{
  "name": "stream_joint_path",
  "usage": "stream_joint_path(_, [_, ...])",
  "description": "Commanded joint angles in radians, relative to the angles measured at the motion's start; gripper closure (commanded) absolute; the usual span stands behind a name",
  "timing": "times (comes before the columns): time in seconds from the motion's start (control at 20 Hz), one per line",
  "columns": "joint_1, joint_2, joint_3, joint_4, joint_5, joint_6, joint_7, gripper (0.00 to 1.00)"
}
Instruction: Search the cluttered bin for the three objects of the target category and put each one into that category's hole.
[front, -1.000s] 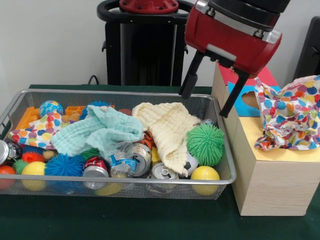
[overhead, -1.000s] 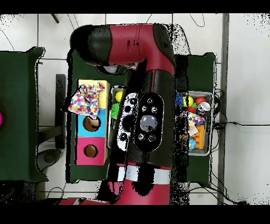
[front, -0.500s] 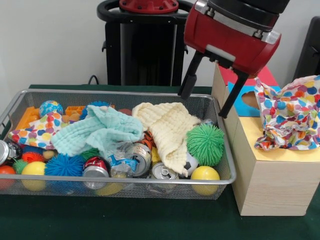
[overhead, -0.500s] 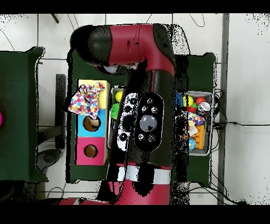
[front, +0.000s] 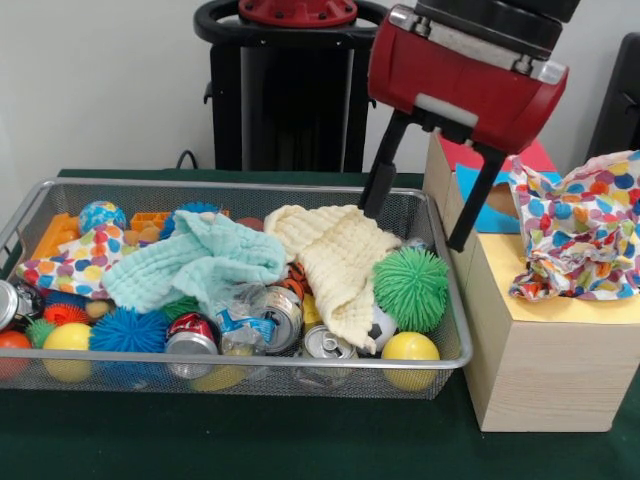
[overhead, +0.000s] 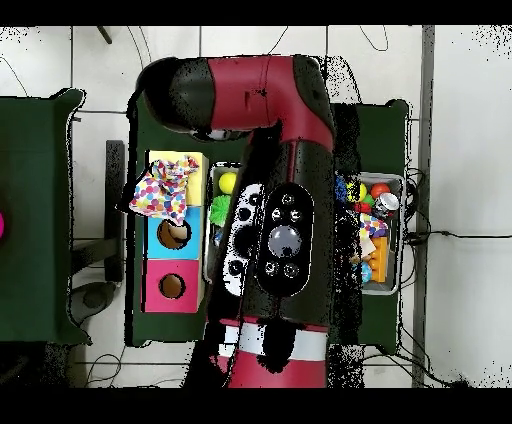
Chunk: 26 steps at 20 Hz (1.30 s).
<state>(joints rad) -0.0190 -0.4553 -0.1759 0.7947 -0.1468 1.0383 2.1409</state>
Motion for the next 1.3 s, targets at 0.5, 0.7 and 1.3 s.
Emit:
stream_joint_path(0.5, [-0.055,-0.05,0.141,0.235,0.055,-0.053,-0.086,0.0])
stream_joint_path(0.7, [-0.09,-0.08,0.206,0.281,0.102,-0.079,-0.143,0.0])
stream_joint_path(1.3, [-0.169,-0.128,0.353,0.36,0.121,-0.131,-0.236,0.0])
